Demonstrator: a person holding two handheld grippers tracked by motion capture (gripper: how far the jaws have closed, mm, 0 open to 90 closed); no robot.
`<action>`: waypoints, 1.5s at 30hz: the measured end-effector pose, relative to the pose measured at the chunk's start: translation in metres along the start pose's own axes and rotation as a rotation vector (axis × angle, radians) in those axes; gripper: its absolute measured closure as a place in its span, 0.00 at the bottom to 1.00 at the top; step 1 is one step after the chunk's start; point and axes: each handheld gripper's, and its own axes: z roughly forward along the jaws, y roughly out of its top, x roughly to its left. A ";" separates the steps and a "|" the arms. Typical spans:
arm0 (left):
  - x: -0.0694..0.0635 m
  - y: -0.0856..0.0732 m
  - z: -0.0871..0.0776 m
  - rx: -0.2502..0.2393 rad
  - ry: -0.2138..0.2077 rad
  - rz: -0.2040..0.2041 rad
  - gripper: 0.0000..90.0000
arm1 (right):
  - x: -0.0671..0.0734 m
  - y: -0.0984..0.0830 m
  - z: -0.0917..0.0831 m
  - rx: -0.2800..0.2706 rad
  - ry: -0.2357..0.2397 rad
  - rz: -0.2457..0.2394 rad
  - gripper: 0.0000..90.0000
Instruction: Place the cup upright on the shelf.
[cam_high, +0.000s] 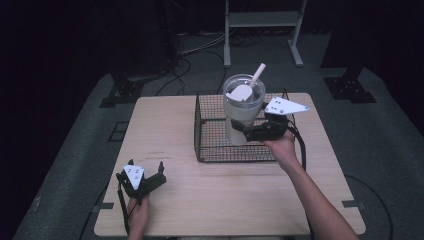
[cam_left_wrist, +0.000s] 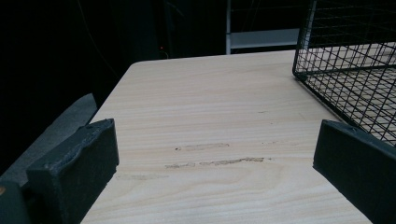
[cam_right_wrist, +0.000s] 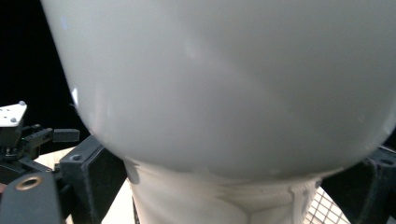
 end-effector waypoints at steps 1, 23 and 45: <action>0.000 0.000 0.000 0.000 0.000 0.001 0.00 | -0.002 0.000 0.004 0.003 0.006 -0.004 0.10; 0.002 0.000 -0.001 -0.002 -0.009 -0.008 0.00 | -0.048 -0.027 0.085 0.091 0.083 0.045 0.10; 0.004 0.000 -0.001 -0.003 -0.013 -0.018 0.00 | -0.072 -0.065 0.123 0.229 0.132 0.103 0.10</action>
